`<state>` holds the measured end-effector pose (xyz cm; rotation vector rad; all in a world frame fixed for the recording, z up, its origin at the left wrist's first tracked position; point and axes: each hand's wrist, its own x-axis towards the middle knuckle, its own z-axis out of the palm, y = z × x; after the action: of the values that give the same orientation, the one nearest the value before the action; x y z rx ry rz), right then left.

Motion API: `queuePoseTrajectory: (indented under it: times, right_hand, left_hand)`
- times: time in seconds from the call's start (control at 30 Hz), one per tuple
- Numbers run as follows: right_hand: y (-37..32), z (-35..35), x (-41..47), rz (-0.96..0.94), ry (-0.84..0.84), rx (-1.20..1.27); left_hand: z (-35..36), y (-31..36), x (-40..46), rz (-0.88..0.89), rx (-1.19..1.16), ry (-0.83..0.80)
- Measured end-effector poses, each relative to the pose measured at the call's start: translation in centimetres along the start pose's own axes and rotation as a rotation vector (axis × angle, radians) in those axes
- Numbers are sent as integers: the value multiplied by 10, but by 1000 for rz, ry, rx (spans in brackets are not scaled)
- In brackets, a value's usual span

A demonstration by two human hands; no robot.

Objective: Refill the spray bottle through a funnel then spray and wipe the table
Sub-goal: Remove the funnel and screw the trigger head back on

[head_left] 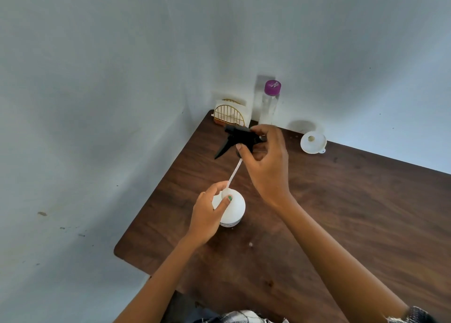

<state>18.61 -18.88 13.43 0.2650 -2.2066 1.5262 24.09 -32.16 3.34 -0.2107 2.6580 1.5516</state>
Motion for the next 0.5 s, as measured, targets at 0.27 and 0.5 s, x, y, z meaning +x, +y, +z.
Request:
queuePoseTrajectory:
  times: [0.27, 0.5]
  right_hand:
    - [30, 19, -39, 143, -399, -81]
    - [36, 25, -45, 201, -506, -162]
  left_hand:
    - [14, 5, -4, -146, -241, 41]
    - [20, 5, -4, -219, -372, 129]
